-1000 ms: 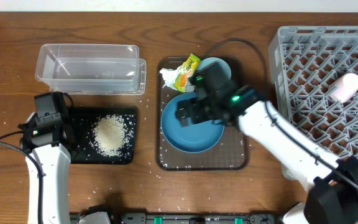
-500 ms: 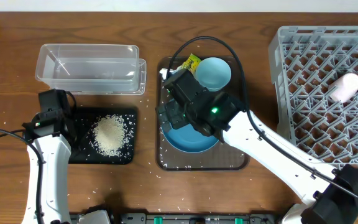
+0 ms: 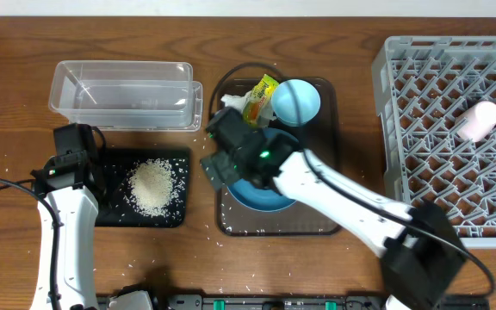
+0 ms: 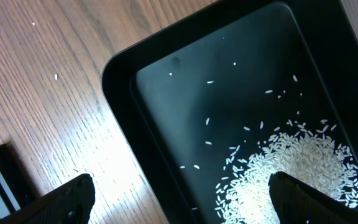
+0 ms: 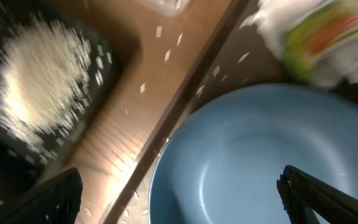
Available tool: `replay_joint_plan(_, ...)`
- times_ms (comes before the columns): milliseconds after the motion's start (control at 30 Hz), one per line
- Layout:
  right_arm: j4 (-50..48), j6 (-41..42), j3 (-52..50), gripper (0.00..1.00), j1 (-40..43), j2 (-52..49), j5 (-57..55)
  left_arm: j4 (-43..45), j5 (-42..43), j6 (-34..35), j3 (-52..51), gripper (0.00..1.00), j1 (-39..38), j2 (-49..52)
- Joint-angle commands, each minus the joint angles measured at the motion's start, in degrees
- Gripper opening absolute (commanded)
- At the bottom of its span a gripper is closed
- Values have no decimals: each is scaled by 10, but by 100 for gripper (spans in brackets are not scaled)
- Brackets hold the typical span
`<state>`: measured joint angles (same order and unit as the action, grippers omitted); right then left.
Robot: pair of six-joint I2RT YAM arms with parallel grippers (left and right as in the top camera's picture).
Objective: Sort waste into correct bins and load items into the dishwasher rack
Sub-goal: 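Grasp the blue plate rim with the right gripper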
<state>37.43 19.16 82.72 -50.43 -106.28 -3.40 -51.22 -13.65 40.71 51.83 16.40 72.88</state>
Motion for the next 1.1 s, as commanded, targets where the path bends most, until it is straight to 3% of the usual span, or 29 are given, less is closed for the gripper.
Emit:
replay_joint_plan(0, -2, -23, 4, 99, -18, -25, -28, -4, -3, 5, 1, 92, 2, 3)
replay_joint_plan(100, -1, -23, 4, 95, -29, -33, -66, -4, -3, 5, 1, 92, 2, 3)
replay_joint_plan(233, 1, -20, 4, 75, -44, -40, -86, -4, -3, 5, 1, 92, 2, 3)
replay_joint_plan(633, 4, 3, 4, 66, -75, -100, -89, -4, -3, 5, 1, 92, 2, 3)
replay_joint_plan(833, 12, 16, 4, 44, -77, -103, -92, -4, -3, 5, 1, 92, 2, 3)
replay_joint_plan(1067, 16, 23, 4, 32, -77, -111, -102, -4, -3, 5, 1, 93, 2, 3)
